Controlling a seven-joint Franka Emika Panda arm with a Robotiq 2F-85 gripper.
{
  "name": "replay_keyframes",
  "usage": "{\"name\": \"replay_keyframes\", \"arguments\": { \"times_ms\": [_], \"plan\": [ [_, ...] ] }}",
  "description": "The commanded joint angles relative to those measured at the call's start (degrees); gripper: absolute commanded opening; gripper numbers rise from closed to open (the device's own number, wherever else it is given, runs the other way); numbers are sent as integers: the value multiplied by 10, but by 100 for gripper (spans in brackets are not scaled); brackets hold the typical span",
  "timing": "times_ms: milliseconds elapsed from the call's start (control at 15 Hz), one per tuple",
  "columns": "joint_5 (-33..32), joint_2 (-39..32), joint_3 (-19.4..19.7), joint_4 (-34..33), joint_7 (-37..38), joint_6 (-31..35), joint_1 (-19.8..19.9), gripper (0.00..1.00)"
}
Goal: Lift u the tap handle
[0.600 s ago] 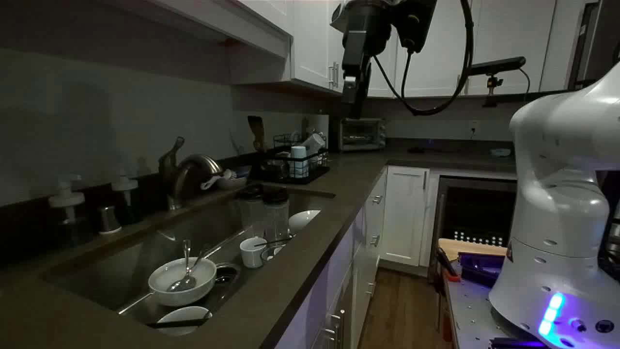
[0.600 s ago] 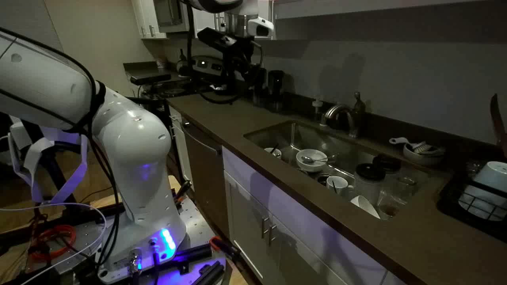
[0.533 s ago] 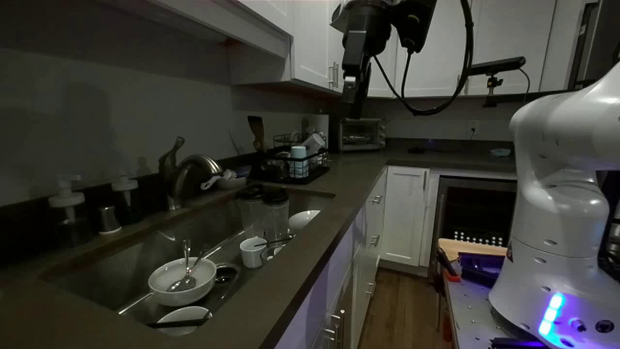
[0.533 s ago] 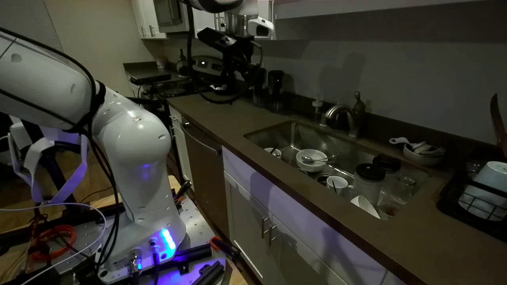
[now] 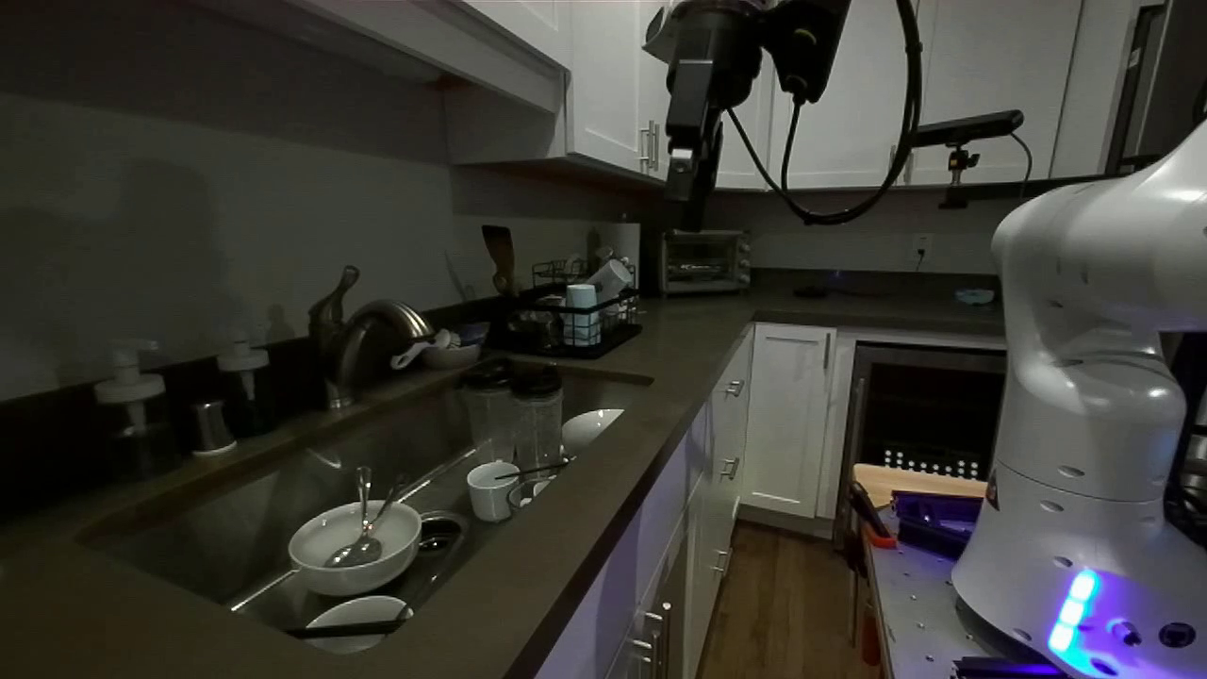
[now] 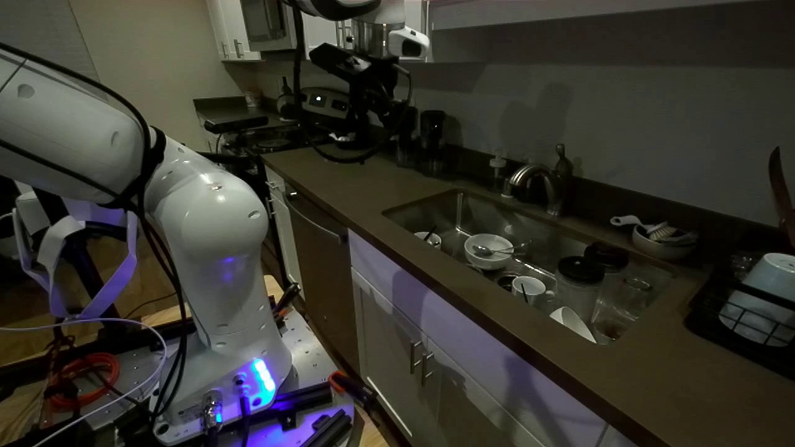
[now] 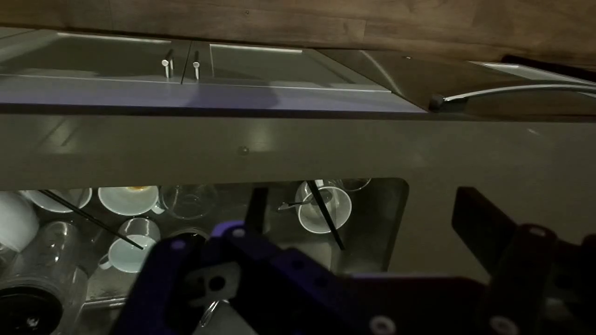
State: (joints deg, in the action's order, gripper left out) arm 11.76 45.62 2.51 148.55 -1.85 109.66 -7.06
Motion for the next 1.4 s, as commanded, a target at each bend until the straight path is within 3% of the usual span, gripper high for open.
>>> {"name": "replay_keyframes", "arguments": {
  "times_ms": [0, 1067, 1333],
  "plan": [
    [7, -1, -8, -2, -6, -3, 11, 100],
    [7, -1, -8, -2, -6, -3, 11, 100],
    [1, -39, -8, -13, -13, 62, 17, 100]
  ]
}}
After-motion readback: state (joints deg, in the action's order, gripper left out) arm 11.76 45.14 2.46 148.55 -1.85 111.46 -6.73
